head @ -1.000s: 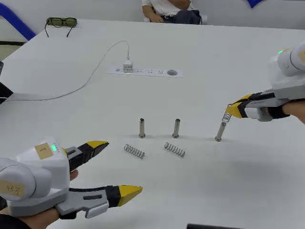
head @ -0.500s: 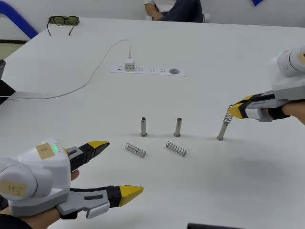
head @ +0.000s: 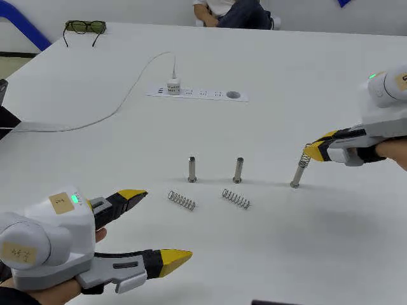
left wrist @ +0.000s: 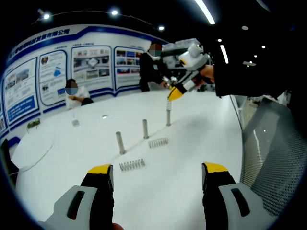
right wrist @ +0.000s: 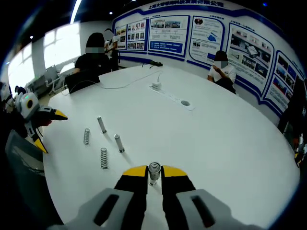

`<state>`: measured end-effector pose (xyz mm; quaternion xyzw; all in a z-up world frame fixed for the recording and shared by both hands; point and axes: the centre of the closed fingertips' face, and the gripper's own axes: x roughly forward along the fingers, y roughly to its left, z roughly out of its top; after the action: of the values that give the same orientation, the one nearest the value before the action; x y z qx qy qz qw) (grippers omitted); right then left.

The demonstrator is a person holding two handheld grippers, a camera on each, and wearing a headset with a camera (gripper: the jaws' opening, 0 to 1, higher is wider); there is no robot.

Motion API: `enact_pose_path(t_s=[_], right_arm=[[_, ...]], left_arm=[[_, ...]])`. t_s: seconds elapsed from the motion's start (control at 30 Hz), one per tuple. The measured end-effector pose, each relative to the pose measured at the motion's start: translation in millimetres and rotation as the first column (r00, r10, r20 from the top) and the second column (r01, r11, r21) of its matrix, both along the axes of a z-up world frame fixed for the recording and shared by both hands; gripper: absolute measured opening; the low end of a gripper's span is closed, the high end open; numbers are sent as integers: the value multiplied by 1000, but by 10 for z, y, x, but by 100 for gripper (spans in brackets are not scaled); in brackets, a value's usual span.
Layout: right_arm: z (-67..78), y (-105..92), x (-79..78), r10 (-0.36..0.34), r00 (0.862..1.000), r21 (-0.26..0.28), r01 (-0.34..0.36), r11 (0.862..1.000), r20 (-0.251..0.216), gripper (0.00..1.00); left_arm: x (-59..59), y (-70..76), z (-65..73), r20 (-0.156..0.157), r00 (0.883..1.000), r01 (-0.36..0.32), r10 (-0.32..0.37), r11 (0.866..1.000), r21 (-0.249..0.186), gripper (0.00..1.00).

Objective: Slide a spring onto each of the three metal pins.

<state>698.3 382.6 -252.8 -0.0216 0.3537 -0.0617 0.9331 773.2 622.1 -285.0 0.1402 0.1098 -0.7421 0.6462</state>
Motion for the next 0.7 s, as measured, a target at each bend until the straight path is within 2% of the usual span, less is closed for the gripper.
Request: enact_pose_path(t_s=[0.7], right_arm=[[-167, 17, -18, -1, 999, 10, 2, 1000, -32, 12]], left_arm=[[-23, -7, -9, -4, 1000, 0, 0, 1000, 2, 76]])
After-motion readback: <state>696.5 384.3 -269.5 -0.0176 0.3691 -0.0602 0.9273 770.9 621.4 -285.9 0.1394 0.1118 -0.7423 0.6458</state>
